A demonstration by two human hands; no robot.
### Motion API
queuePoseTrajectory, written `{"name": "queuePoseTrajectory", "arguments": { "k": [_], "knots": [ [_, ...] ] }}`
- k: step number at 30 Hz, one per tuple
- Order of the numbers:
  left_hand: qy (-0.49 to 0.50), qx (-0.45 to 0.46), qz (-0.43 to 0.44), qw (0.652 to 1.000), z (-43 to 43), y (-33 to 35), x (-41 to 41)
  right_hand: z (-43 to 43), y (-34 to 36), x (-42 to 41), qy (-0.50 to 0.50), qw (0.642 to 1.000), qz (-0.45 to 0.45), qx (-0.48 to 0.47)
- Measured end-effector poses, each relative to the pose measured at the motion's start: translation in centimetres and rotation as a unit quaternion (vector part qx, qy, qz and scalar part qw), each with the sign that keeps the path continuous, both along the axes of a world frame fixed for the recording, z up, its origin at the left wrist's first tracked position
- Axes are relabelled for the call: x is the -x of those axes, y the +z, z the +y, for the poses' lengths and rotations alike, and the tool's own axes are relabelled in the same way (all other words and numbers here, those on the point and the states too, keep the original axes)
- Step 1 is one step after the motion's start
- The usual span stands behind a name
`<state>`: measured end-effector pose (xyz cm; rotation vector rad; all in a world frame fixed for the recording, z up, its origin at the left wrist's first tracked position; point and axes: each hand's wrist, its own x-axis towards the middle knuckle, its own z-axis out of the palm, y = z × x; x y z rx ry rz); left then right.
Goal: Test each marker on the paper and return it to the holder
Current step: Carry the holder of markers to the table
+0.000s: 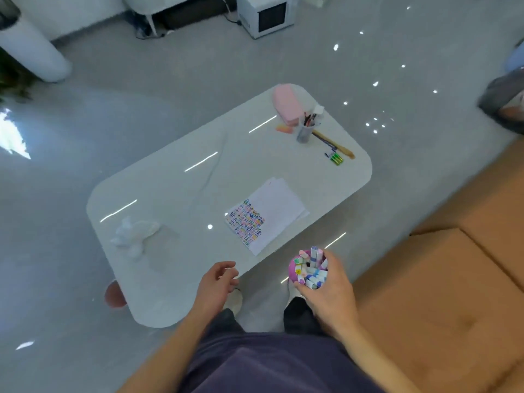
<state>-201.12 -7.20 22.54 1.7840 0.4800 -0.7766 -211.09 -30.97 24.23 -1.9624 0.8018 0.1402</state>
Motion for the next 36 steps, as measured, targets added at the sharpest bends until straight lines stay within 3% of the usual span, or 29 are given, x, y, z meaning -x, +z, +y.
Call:
{"name": "queuePoseTrajectory", "arguments": {
  "k": [6, 13, 26, 36],
  "knots": [
    [0.157, 0.011, 0.015, 0.987, -4.1, -1.0, 3.2, -5.3, -1.0, -3.1, 0.135, 0.991, -0.005, 0.005],
    [0.239, 0.021, 0.012, 0.971, -4.4, -1.0, 5.7, -5.4, -1.3, -5.7, 0.240, 0.970, -0.009, 0.035],
    [0.256, 0.018, 0.019, 0.966, -1.6, -3.4, 7.7, -1.2, -3.2, -6.3, 0.298, 0.953, 0.013, 0.043],
    [0.295, 0.014, 0.028, 0.955, -5.8, -8.8, 6.3, -3.2, -9.0, -9.2, 0.364, 0.929, 0.035, 0.055]
  ]
}}
